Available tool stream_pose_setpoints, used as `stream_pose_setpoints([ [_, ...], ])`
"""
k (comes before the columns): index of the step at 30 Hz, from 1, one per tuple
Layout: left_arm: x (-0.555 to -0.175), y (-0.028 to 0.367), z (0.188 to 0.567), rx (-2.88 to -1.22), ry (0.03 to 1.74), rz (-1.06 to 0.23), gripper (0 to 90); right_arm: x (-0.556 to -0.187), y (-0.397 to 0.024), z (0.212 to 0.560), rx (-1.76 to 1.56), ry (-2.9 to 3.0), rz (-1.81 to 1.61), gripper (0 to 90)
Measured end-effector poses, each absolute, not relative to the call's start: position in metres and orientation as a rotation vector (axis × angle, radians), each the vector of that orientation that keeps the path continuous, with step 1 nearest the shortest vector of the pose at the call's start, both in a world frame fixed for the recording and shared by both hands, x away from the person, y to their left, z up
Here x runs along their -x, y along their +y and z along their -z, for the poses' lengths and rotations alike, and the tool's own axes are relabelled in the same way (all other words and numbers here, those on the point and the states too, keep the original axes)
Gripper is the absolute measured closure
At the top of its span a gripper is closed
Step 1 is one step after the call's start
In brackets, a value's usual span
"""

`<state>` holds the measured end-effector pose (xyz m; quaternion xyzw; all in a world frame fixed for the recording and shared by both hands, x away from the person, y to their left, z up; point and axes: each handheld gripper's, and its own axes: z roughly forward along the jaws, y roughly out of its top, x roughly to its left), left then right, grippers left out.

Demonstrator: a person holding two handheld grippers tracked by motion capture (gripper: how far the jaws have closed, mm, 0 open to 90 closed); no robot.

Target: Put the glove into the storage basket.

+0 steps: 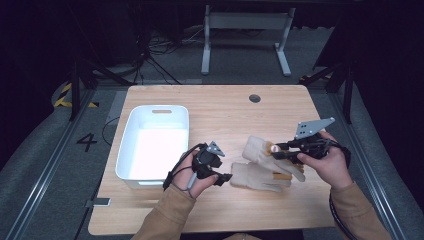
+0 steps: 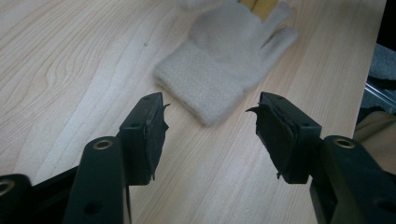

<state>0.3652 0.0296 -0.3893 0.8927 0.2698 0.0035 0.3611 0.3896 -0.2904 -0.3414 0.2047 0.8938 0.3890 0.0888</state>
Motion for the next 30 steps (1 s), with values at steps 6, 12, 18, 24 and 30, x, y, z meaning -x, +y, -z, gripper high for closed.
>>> stream_pose_setpoints([
  [6,-0.365,0.030,0.390,-2.307,0.665,0.011,49.6,-0.389,-0.276,0.351,-0.508,2.769,-1.193,67.9],
  [12,-0.366,0.029,0.392,-2.319,0.664,0.034,54.3,-0.390,-0.267,0.361,-0.426,2.863,-1.173,67.6],
  [18,-0.366,0.029,0.393,-2.323,0.664,0.039,54.9,-0.392,-0.262,0.369,-0.379,2.903,-1.156,67.2],
  [24,-0.366,0.026,0.395,-2.330,0.664,0.048,54.2,-0.394,-0.259,0.375,-0.348,2.915,-1.093,66.4],
  [30,-0.366,0.023,0.399,-2.345,0.661,0.059,54.7,-0.398,-0.258,0.385,-0.331,2.947,-1.051,66.2],
])
